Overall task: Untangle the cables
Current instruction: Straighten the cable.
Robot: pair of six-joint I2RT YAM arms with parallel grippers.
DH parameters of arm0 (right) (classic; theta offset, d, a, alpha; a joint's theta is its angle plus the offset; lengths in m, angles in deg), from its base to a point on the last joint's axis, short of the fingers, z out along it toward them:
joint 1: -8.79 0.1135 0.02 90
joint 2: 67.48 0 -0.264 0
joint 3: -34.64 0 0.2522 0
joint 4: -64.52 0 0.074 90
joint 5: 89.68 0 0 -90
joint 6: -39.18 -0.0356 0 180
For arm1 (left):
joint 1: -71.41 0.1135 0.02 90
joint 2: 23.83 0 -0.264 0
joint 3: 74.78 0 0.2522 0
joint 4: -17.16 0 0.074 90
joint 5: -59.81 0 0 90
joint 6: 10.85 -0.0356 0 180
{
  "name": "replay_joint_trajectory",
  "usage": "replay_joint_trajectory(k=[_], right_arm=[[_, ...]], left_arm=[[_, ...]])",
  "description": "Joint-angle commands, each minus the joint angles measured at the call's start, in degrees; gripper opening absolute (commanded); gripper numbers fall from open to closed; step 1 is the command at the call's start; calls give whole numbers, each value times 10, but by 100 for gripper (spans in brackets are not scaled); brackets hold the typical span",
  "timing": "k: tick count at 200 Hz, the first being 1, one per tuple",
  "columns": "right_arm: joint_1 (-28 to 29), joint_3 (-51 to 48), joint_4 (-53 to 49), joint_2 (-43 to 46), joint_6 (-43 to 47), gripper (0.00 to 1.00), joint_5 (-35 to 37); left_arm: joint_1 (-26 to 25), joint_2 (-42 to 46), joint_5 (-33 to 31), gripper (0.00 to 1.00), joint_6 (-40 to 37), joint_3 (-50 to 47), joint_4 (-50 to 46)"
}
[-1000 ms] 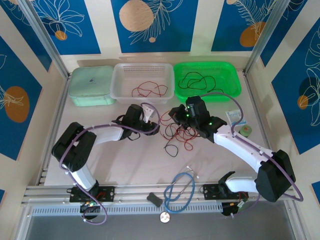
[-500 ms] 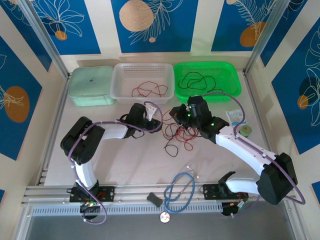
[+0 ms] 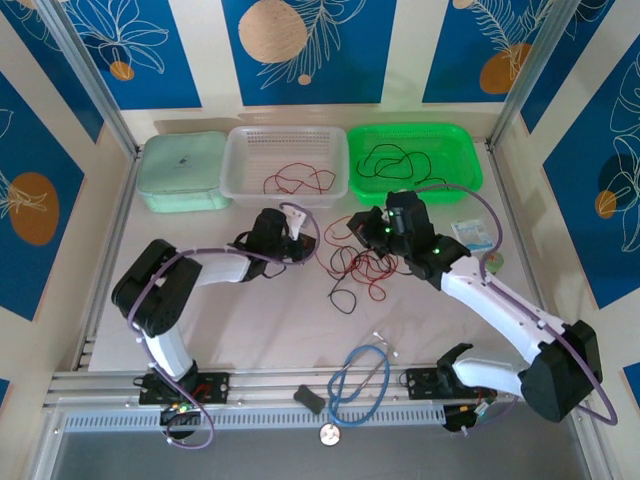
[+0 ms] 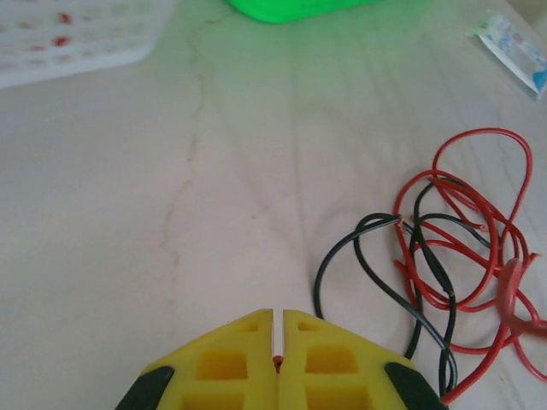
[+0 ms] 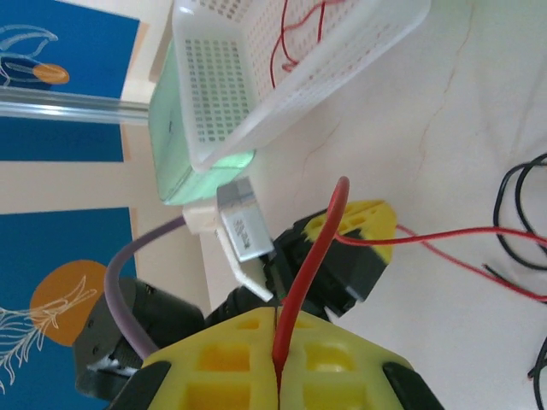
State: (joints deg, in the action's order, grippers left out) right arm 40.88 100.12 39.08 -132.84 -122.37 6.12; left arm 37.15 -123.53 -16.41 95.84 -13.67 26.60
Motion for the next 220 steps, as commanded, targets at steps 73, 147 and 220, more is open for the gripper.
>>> replay_joint_trajectory(k=[73, 147, 220], right_arm=[[-180, 223, -102, 58, 112, 0, -34], [-192, 403, -80, -92, 137, 0, -113], [-145, 675, -113, -302, 153, 0, -168]], left_arm=[[8, 74, -147, 0, 10, -80, -70], [8, 150, -150, 17, 10, -82, -111], [8, 370, -278, 73, -13, -36, -277]])
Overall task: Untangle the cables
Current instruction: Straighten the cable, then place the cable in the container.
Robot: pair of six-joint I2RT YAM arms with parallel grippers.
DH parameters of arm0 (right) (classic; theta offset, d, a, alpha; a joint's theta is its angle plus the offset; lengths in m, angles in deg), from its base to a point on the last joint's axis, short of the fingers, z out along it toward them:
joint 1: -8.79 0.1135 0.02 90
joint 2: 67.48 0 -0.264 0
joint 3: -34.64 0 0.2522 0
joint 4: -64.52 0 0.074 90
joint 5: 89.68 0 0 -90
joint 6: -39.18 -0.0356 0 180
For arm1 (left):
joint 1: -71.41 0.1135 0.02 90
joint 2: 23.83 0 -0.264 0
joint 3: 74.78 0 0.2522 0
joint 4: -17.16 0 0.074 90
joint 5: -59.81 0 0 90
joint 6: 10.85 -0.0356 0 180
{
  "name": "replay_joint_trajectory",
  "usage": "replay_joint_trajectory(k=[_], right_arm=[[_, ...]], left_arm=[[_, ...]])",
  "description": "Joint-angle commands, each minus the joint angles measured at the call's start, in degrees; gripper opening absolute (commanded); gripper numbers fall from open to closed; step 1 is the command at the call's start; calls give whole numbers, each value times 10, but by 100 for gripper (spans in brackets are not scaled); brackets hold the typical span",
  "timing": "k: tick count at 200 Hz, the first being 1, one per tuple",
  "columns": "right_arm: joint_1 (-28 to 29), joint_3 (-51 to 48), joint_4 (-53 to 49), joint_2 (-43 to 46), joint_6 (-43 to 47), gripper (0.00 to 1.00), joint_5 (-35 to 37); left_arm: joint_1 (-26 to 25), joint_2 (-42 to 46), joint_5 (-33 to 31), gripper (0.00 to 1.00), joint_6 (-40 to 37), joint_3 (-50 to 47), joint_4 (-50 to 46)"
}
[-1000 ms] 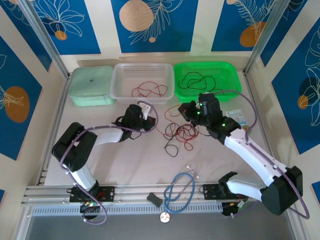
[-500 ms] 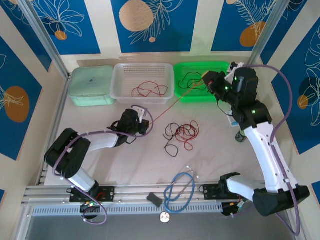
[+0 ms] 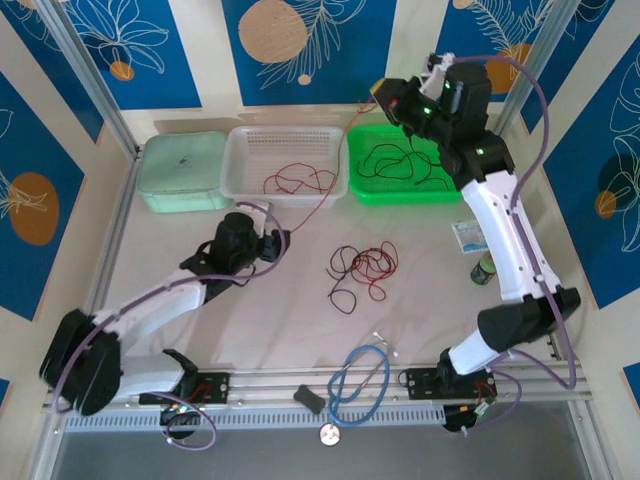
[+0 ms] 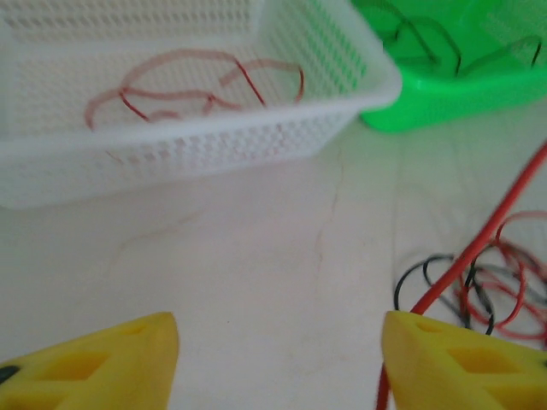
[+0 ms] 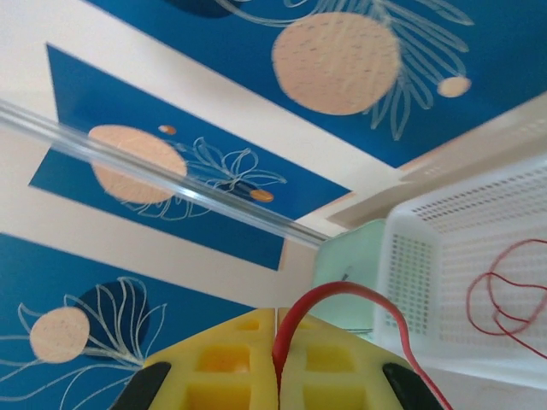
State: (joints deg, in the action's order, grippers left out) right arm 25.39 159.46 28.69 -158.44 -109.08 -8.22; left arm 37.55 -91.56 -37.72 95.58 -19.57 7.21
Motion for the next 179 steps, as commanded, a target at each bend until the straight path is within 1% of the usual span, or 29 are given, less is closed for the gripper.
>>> replay_joint_trajectory(k=[1, 17, 30, 44, 64, 78, 91, 115, 136, 158, 179], right_arm=[[10, 86, -10, -50, 21, 0, -25], [13, 152, -26, -97, 18, 0, -30], [15, 207, -37, -143, 13, 0, -39], [17, 279, -55, -194, 6, 0, -46], [22, 382, -76, -278, -4, 0, -55], [24, 444, -82, -335, -21, 0, -68], [26, 480, -76, -381, -41, 0, -81], [29, 484, -54, -429, -63, 0, -88], [37, 453, -44, -444, -58, 0, -75], [51, 407, -43, -449, -35, 0, -52], [70, 381, -71, -461, 4, 0, -10]], left_arm=[[4, 53, -67, 73, -10, 24, -85], [5, 83, -102, 81, 2, 24, -118], [4, 105, -123, 85, 19, 15, -134], [4, 129, -145, 91, 45, -7, -131], [4, 161, -150, 99, 57, -40, -110], [4, 172, -149, 100, 57, -48, -112], [4, 176, -147, 100, 54, -46, -124], [4, 186, -140, 100, 48, -44, -140], [4, 194, -133, 100, 47, -47, -149], [3, 198, -122, 100, 46, -47, -156], [3, 202, -112, 100, 48, -47, -160]])
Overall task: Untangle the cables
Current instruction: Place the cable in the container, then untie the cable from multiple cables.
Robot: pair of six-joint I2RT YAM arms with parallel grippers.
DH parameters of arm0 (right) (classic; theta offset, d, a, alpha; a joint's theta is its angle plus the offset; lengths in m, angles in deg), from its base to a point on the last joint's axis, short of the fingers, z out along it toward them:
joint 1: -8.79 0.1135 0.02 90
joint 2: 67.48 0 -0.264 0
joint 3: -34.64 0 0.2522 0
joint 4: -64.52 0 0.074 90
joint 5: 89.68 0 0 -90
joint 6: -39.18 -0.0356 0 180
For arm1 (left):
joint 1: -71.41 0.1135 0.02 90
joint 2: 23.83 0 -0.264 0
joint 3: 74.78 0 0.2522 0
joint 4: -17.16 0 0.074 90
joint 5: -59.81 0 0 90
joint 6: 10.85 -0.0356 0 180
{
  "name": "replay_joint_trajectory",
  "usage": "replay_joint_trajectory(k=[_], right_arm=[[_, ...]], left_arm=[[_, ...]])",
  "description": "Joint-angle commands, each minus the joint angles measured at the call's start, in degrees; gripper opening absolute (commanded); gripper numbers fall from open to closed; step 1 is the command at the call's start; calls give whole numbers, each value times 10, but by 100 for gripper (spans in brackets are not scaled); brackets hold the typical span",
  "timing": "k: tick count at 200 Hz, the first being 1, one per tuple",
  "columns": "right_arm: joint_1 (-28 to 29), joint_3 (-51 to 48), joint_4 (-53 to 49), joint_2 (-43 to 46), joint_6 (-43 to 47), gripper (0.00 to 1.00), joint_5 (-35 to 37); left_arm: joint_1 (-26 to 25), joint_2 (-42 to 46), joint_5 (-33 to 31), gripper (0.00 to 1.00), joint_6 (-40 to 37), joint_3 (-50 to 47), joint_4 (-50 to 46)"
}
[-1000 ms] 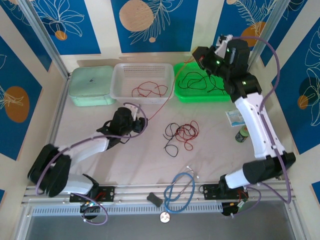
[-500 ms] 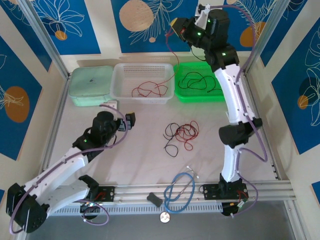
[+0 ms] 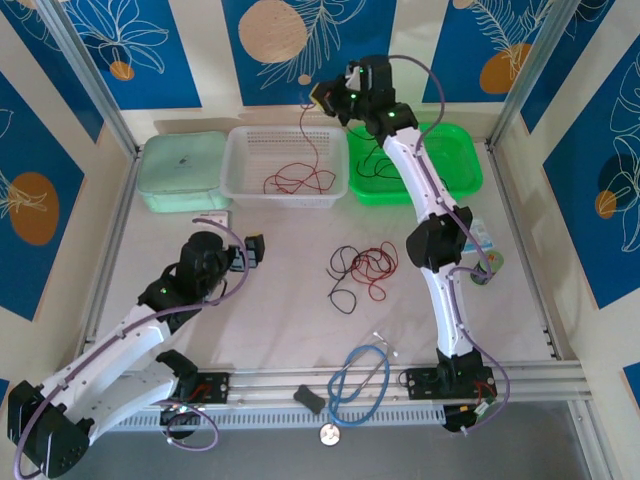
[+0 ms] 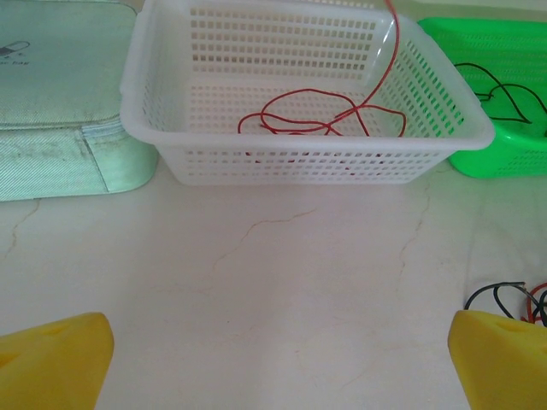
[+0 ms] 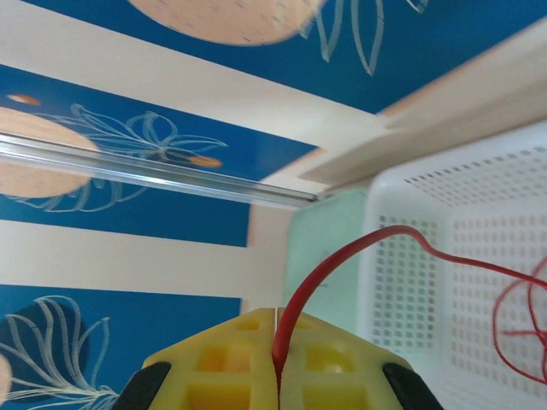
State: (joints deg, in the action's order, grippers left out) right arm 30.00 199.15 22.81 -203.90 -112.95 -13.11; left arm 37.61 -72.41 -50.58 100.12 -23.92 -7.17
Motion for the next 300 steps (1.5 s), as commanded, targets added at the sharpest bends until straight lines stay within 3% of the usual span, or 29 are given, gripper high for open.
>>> replay_joint_trajectory(k=[1, 92, 111, 151, 168, 193, 238, 278, 300], right_arm=[[24, -17, -13, -8, 44, 0, 41], [80, 36, -119, -142, 203, 2, 238], [81, 30, -124, -147, 229, 8, 259], [82, 36, -142, -147, 262, 39, 263], [81, 43, -151, -141, 269, 42, 263], [81, 44, -162, -118, 279, 45, 263], [81, 18, -198, -39, 299, 62, 298], [84, -100, -205, 72, 297, 74, 344], [87, -195, -194, 145, 290, 75, 364]], left_arm=[[2, 11, 17, 100, 3, -3, -16], [-2, 32, 43, 100, 6, 33, -54], [-4, 35, 48, 100, 7, 40, -63], [-6, 28, 64, 100, 13, 55, -76], [-8, 20, 78, 100, 15, 65, -82], [-16, 3, 104, 100, 14, 79, -89], [-40, -57, 158, 98, 7, 105, -105], [-75, -127, 173, 95, 4, 124, -113], [-96, -165, 174, 93, 1, 135, -110]])
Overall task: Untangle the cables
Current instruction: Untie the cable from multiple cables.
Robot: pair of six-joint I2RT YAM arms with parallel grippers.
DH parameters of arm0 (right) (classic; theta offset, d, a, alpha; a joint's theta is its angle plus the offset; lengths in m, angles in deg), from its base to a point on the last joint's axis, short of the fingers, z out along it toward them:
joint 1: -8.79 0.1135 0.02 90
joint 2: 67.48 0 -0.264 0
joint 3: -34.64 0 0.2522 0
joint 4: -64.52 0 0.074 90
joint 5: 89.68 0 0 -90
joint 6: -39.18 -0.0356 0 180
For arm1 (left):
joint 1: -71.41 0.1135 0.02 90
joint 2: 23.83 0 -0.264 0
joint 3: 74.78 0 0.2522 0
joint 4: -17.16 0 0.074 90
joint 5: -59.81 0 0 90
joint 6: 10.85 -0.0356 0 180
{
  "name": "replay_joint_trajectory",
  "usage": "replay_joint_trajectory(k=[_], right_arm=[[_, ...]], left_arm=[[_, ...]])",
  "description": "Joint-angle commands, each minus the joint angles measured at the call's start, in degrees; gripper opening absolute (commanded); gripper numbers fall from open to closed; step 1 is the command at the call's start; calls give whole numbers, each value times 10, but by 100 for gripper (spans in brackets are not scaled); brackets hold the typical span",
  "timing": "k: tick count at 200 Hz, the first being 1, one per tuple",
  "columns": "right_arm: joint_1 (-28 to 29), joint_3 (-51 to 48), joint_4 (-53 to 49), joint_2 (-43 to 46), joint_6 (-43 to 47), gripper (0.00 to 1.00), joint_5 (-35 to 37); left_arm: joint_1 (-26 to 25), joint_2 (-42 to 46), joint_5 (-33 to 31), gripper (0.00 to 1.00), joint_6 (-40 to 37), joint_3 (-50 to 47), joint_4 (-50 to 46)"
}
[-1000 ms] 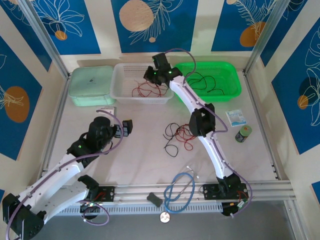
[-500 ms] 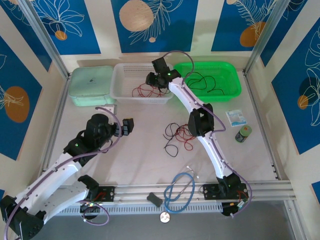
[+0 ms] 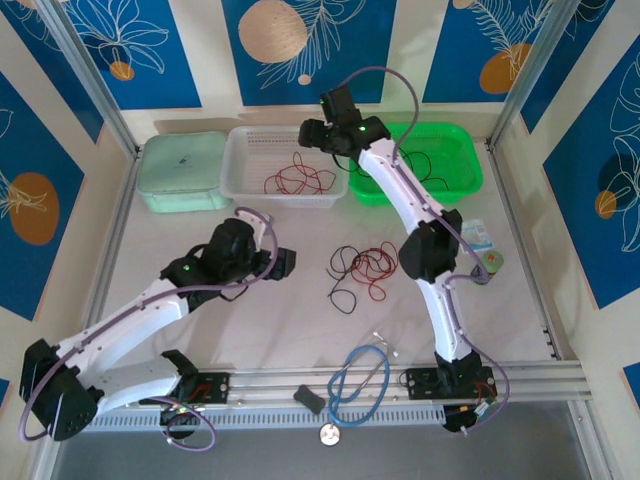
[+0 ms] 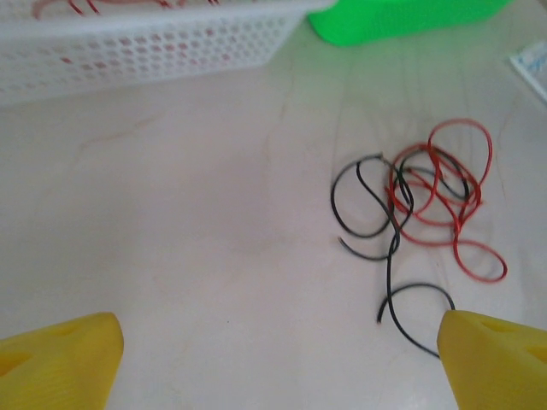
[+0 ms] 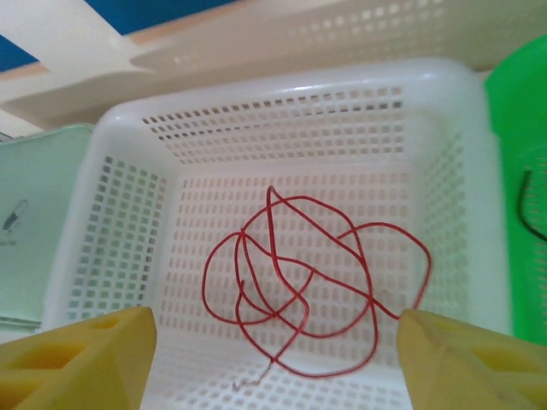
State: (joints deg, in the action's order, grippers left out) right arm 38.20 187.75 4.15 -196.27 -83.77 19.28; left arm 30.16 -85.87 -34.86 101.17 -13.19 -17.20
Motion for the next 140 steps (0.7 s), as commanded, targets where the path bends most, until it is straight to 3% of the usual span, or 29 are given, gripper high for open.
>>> replay_joint_trajectory(k=[1, 37, 75, 109, 140], right_arm=[[5, -86, -6, 72, -2, 75, 40], [5, -310, 67, 226, -28, 71, 47], [-9, -514, 98, 393, -59, 65, 48], [-36, -645, 78, 537, -81, 63, 55], [-70, -722, 52, 654, -94, 61, 67]], left_arm=[[-22, -32, 17, 92, -10, 29, -9], [-42, -122, 30, 85, -64, 75, 11], [-43, -271, 91, 76, -126, 181, 10], [-47, -401, 139, 69, -116, 293, -35], [-67, -473, 120, 69, -96, 366, -76]])
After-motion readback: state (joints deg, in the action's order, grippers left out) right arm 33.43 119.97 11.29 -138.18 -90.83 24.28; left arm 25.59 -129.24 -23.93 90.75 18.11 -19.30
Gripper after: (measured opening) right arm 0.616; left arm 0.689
